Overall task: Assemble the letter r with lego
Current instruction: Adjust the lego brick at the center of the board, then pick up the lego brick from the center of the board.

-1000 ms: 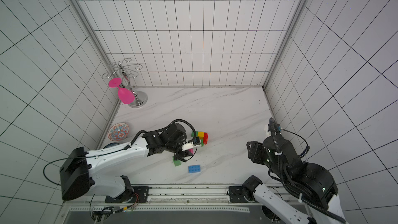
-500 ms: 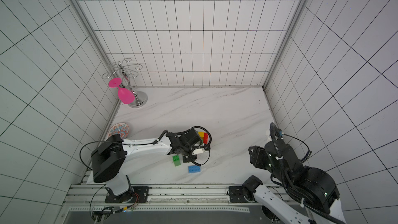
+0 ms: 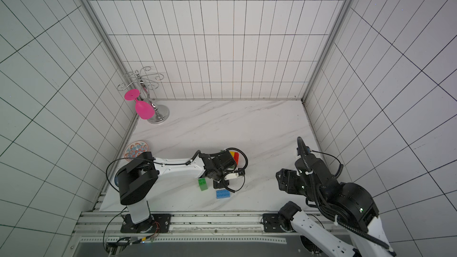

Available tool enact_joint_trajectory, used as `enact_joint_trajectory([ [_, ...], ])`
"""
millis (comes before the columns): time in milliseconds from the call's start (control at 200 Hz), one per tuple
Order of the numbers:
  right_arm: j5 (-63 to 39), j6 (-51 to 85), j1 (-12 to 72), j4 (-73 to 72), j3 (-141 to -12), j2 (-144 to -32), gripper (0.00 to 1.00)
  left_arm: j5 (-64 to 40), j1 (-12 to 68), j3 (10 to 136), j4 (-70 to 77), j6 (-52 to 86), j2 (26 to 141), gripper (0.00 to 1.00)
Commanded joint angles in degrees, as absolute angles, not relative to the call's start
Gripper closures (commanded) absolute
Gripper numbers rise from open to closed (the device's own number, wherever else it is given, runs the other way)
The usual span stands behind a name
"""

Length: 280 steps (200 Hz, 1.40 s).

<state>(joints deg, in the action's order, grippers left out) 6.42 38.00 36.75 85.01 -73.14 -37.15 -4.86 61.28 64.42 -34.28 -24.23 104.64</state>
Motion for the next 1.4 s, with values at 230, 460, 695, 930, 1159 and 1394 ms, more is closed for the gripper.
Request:
enact_joint_trajectory([
  [230,3.10,36.10,36.48,82.53,-71.07,-36.27,0.17,-6.33,61.68,63.67,-33.02,-25.49,96.40,0.03],
  [460,-5.56,26.93,36.47,82.51,-75.55,-42.23,0.24,-0.89,57.22,60.89,-32.42,-23.56,81.73,0.03],
  [695,-12.19,22.00,43.60,80.42,-73.00,-59.92,0.30,-2.48,37.82,49.88,-23.51,-10.46,49.61,0.02],
  [930,-10.24,24.25,56.22,67.20,-68.05,-74.06,0.10,7.96,37.06,51.84,-40.40,-1.95,34.92,0.03],
  [1159,-6.86,22.73,62.81,53.20,-63.93,-83.43,0.11,8.21,37.34,47.20,-40.34,4.60,21.33,0.02],
  [1394,-6.64,18.79,66.42,48.85,-66.16,-93.63,0.13,8.57,37.44,44.65,-37.92,7.63,13.48,0.02],
])
